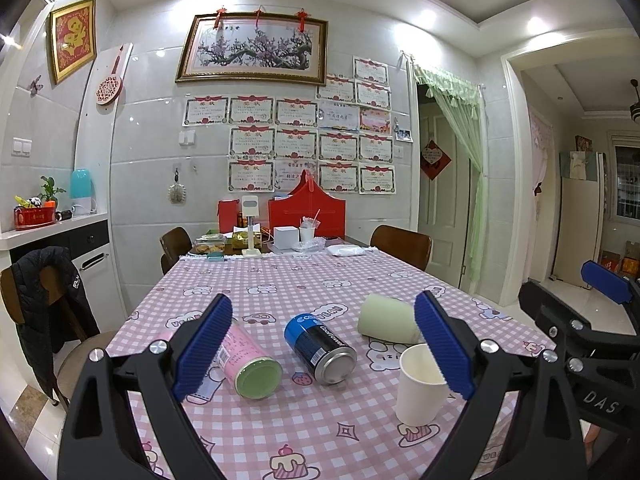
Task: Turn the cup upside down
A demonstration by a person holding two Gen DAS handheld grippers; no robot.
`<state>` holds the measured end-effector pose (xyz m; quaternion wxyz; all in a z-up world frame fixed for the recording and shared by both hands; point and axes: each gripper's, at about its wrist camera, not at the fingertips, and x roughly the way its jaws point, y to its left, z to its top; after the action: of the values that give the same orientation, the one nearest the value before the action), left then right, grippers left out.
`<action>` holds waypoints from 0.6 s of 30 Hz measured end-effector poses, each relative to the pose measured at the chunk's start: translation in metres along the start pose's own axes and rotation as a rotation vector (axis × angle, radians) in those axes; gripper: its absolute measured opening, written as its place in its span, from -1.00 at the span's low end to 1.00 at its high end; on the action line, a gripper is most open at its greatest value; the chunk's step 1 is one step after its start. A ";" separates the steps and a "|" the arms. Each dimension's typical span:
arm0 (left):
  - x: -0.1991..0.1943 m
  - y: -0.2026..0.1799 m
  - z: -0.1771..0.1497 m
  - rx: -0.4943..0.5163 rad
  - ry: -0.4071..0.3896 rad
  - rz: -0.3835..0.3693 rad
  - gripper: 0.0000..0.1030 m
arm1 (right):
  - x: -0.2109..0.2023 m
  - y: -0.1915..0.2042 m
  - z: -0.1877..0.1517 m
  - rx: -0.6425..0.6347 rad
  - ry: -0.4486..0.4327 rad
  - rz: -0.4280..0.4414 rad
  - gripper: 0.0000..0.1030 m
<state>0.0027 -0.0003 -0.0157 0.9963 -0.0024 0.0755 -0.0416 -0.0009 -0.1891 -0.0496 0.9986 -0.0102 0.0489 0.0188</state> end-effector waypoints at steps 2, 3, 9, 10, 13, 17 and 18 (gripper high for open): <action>0.000 0.000 0.000 0.000 0.000 0.000 0.77 | 0.000 0.000 -0.002 0.001 0.002 0.001 0.85; 0.000 0.000 0.000 0.001 0.000 0.000 0.77 | 0.000 0.001 -0.002 0.000 0.002 0.001 0.85; 0.000 0.000 0.000 0.001 0.001 -0.001 0.77 | 0.001 0.000 -0.002 0.000 0.005 0.001 0.85; 0.000 0.000 0.000 0.001 0.003 -0.001 0.77 | 0.000 0.001 -0.003 -0.001 0.006 0.001 0.85; -0.001 0.001 0.000 0.002 0.002 0.000 0.77 | 0.000 0.001 -0.004 0.000 0.007 0.001 0.85; -0.001 0.001 0.000 0.002 0.002 0.000 0.77 | 0.000 0.002 -0.004 -0.001 0.007 0.001 0.85; -0.001 0.001 0.000 0.002 0.004 0.000 0.77 | 0.000 0.002 -0.004 -0.001 0.008 0.000 0.85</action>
<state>0.0023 0.0009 -0.0159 0.9961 -0.0011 0.0775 -0.0418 -0.0015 -0.1873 -0.0541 0.9984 -0.0109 0.0528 0.0191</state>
